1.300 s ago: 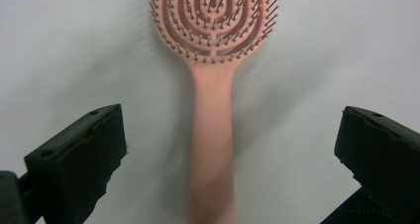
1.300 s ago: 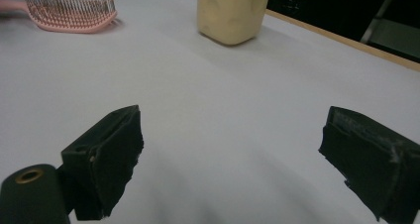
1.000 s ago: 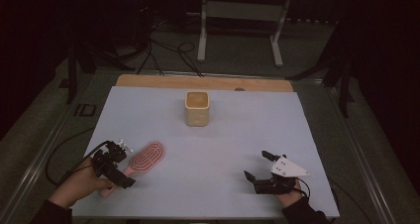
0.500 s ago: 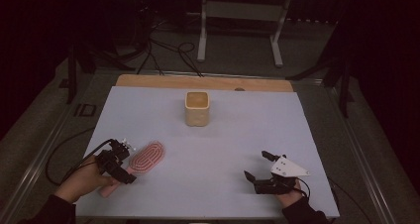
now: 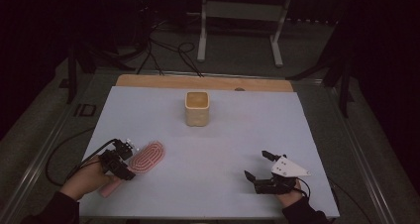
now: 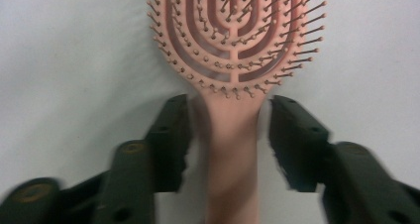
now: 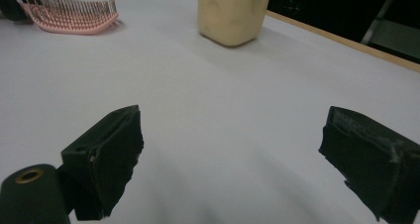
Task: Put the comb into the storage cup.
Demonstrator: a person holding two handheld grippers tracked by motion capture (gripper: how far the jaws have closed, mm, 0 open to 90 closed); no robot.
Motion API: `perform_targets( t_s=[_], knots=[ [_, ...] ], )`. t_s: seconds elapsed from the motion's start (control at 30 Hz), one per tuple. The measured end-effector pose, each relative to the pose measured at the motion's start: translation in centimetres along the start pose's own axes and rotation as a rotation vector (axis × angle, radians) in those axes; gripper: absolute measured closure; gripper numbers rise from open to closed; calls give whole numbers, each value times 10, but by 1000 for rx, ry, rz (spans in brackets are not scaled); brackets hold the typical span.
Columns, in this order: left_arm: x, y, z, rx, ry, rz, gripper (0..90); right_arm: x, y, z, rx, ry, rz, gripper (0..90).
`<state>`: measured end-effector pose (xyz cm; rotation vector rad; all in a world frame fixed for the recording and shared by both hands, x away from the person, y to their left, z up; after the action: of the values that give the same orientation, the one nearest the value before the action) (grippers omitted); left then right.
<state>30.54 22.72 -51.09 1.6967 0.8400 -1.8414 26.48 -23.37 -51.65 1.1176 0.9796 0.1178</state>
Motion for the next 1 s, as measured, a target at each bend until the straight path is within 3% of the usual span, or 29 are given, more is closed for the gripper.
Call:
perform_targets(
  t_s=[0.17, 0.27, 0.53, 0.8, 1.0],
  knots=[
    [1, 1, 0, 16, -13, -15, 652, 0, 0, 0, -1, 1, 0, 86],
    [3, 3, 0, 25, -11, -38, 670, 0, 0, -1, -1, 1, 0, 86],
    [3, 5, -1, 2, -16, -56, 687, 0, 1, -1, 0, 3, 2, 86],
    [3, 2, -1, 2, -20, -24, 697, 0, 0, -1, -3, 4, 0, 86],
    [-1, 0, -3, -14, -45, 48, 699, 0, 0, -1, -2, 2, 0, 86]
  ],
)
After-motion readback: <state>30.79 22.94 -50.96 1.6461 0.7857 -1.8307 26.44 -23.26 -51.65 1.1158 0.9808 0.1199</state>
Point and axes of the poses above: each handheld gripper's, and its own axes: x roughly forward along the jaws, y roughly out of its top, z roughly to its right, the point moved 3 cm from there along x, roughly forward along the jaws, and after that the axes turned 14 degrees about -z, right-handed, at the moved point
